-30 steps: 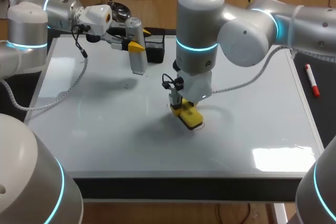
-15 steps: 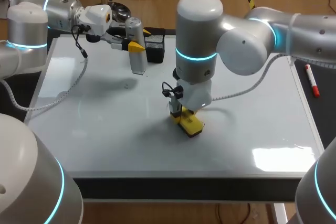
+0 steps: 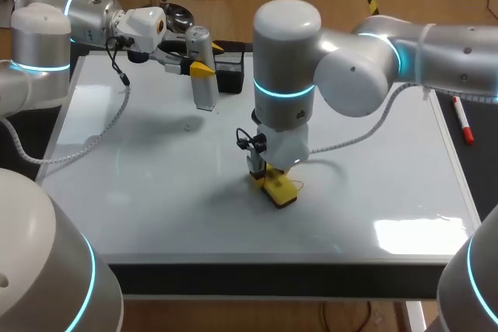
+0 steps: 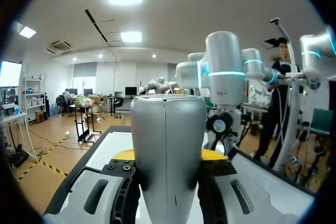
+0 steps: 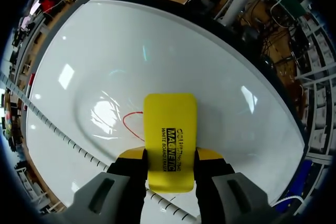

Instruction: Pick up the inspection probe, press it on each red-marked spot on the whiteboard one by one, put down the probe, pick up the eraser, and wipe off all the red marks.

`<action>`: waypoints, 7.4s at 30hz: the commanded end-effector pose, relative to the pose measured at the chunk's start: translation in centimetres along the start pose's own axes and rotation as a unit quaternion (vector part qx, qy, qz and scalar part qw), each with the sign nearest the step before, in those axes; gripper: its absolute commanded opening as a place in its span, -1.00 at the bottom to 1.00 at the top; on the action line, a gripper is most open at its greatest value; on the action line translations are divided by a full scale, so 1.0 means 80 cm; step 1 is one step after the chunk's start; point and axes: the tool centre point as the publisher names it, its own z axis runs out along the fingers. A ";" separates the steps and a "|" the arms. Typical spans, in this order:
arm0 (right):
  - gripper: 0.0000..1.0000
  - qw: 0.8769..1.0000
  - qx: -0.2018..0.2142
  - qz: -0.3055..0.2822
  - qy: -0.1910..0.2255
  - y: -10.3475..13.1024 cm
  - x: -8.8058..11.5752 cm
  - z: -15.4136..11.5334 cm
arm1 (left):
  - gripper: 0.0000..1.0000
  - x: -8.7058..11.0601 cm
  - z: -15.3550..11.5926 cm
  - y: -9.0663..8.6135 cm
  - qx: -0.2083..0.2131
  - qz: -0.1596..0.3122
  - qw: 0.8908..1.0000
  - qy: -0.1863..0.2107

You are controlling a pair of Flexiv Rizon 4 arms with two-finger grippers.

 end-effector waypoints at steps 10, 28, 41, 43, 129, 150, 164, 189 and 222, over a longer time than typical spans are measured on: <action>-1.00 1.000 0.002 0.015 0.003 0.013 0.017 0.013 | -1.00 0.000 0.000 -0.001 0.000 0.000 1.000 0.000; -1.00 0.999 -0.004 0.035 0.009 0.033 0.042 0.025 | -1.00 0.000 0.000 -0.001 0.000 0.000 1.000 0.000; -1.00 0.999 -0.012 0.044 0.012 0.048 0.054 0.032 | -1.00 0.000 0.000 -0.001 0.000 0.000 1.000 0.000; -1.00 0.999 -0.013 0.046 0.012 0.050 0.057 0.033 | -1.00 0.000 0.000 -0.001 0.000 0.000 1.000 0.000; -1.00 1.000 0.013 0.020 -0.012 0.028 -0.021 -0.007 | -1.00 0.000 0.000 -0.001 0.000 0.000 1.000 0.000; -1.00 1.000 0.000 0.018 -0.008 0.029 -0.011 0.015 | -1.00 0.000 0.000 -0.001 0.000 0.000 1.000 0.000; -1.00 0.999 -0.007 0.038 0.005 0.050 0.019 0.023 | -1.00 0.000 0.000 -0.001 0.000 0.000 1.000 0.000; -1.00 0.998 -0.017 0.065 0.012 0.082 0.053 0.027 | -1.00 0.000 0.000 -0.001 0.000 0.000 1.000 0.000; -1.00 0.996 -0.013 0.088 0.011 0.046 0.121 -0.042 | -1.00 0.000 0.000 -0.001 0.000 0.000 1.000 0.000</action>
